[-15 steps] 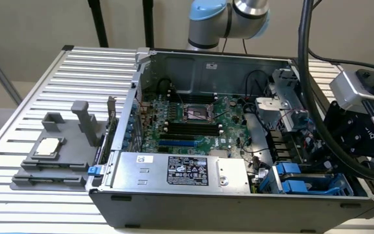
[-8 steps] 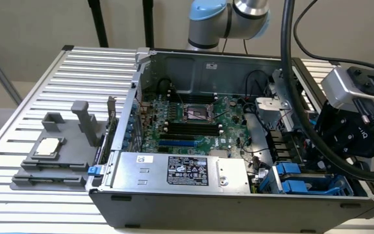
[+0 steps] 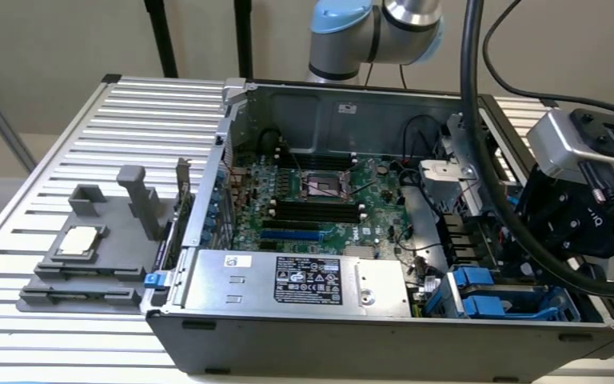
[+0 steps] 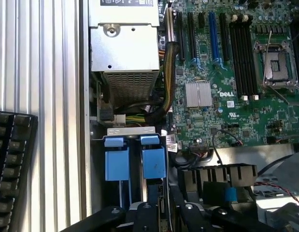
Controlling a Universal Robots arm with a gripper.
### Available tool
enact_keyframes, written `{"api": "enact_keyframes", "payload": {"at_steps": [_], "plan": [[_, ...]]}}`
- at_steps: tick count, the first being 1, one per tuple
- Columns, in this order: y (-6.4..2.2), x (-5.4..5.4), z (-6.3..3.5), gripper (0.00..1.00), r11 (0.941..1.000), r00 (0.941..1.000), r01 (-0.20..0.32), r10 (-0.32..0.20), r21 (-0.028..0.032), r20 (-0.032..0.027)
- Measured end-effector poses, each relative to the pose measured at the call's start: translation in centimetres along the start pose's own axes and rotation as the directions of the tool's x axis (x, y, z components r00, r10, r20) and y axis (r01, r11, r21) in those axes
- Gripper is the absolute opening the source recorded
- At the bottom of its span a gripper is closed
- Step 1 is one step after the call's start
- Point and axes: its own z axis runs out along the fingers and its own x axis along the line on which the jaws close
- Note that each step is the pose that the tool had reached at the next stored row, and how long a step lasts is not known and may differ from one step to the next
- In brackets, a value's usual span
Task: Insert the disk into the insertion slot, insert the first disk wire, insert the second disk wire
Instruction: 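Insert the second disk wire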
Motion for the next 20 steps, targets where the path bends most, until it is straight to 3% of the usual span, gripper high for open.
{"api": "enact_keyframes", "payload": {"at_steps": [9,13,20], "plan": [[0.0,0.0,-0.01,0.25,1.0,0.9999,-0.002,0.002,-0.0006,0.0111],[0.02,0.0,-0.15,0.25,1.0,0.9999,-0.002,0.002,-0.0006,0.0116],[0.4,-0.3,-3.25,0.25,1.0,0.9999,-0.002,0.003,-0.0006,0.0113]]}}
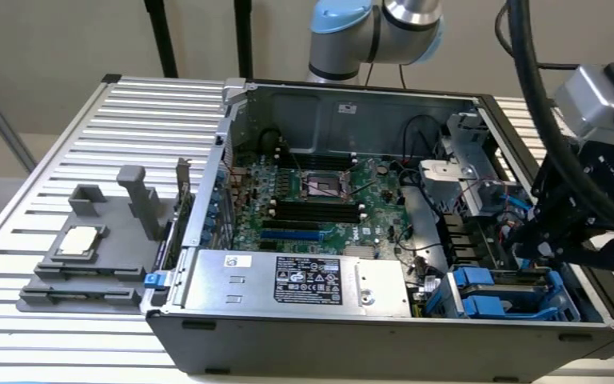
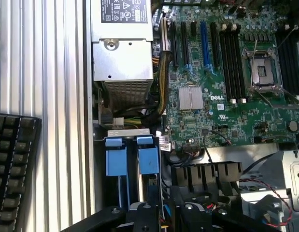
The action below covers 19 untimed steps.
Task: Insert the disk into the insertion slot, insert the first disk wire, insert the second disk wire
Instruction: 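Insert the second disk wire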
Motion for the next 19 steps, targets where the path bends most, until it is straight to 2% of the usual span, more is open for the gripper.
{"api": "enact_keyframes", "payload": {"at_steps": [4,7,10,12,13,14,17,18,19], "plan": [[0.24,-0.3,-1.79,0.25,1.0,1.0,0.0,0.0,0.0,0.0001],[0.45,-1.0,-2.91,0.25,1.0,1.0,0.0,0.0,0.0,0.0001],[0.59,-2.3,-2.92,0.25,1.0,1.0,0.0,0.0,0.0007,-0.0021],[0.66,-3.2,-2.81,0.25,1.0,1.0,-0.001,0.001,0.0012,-0.0064],[0.68,-3.5,-2.77,0.25,1.0,0.9999,-0.001,0.001,0.0018,-0.0119],[0.7,-3.7,-2.75,0.25,1.0,0.9998,-0.002,0.002,0.0027,-0.0213],[0.72,-3.9,-2.69,0.27,0.9999,0.9975,-0.008,0.009,0.0086,-0.0705],[0.72,-4.0,-2.66,0.32,0.9999,0.9962,-0.01,0.011,0.0106,-0.086],[0.72,-4.1,-2.61,0.39,0.9999,0.9952,-0.012,0.013,0.0119,-0.0969]]}}
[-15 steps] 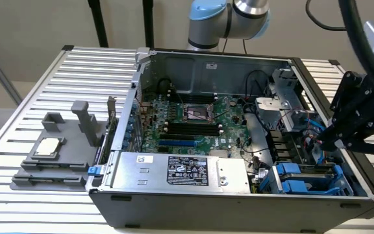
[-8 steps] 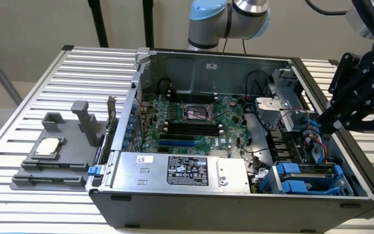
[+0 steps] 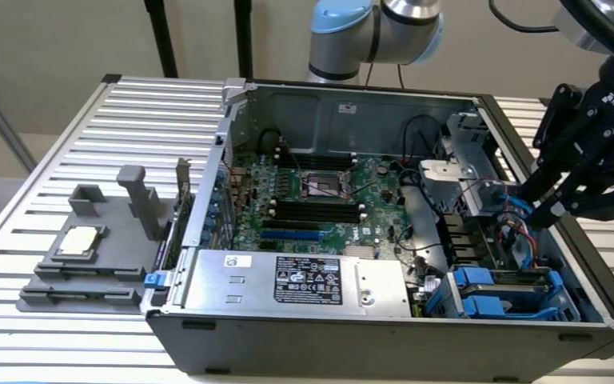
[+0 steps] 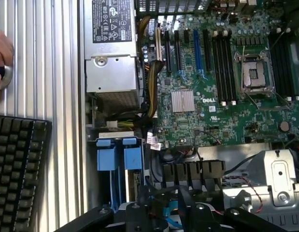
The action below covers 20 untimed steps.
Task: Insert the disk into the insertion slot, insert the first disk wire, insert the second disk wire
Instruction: 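Insert the second disk wire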
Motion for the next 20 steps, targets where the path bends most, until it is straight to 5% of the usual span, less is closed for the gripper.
{"api": "enact_keyframes", "payload": {"at_steps": [7,14,15,20], "plan": [[-0.13,-1.3,0.59,0.39,1.0,0.9996,-0.003,0.003,0.0029,-0.0294],[-0.38,-2.1,1.12,0.39,0.9999,0.9973,-0.008,0.009,0.0072,-0.0727],[-0.42,-2.1,1.26,0.39,0.9999,0.9965,-0.009,0.01,0.0083,-0.0827],[-0.54,-2.3,1.76,0.39,0.9999,0.9942,-0.012,0.013,0.0108,-0.1064]]}}
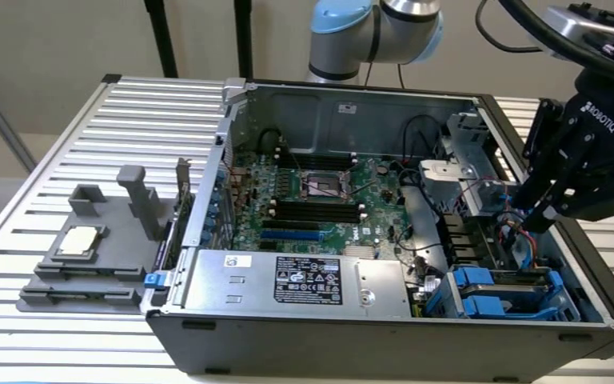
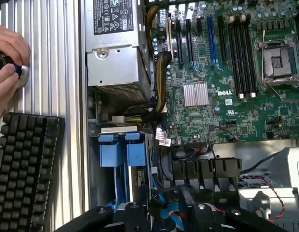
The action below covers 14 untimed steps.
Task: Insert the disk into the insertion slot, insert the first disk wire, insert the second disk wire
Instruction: 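Insert the second disk wire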
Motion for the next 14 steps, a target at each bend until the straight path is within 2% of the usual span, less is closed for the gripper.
{"api": "enact_keyframes", "payload": {"at_steps": [3,4,7,10,14], "plan": [[-0.06,-0.16,0.11,0.37,1.0,0.9999,-0.001,0.001,0.0012,-0.0126],[-0.06,-0.23,0.13,0.29,1.0,0.9998,-0.002,0.002,0.0017,-0.0181],[-0.08,-0.33,0.12,0.29,1.0,0.9993,-0.004,0.004,0.0036,-0.0367],[-0.08,-0.33,0.07,0.29,1.0,0.9987,-0.006,0.006,0.0049,-0.0497],[-0.03,-0.78,0.04,0.29,1.0,0.9982,-0.007,0.007,0.0058,-0.0593]]}}
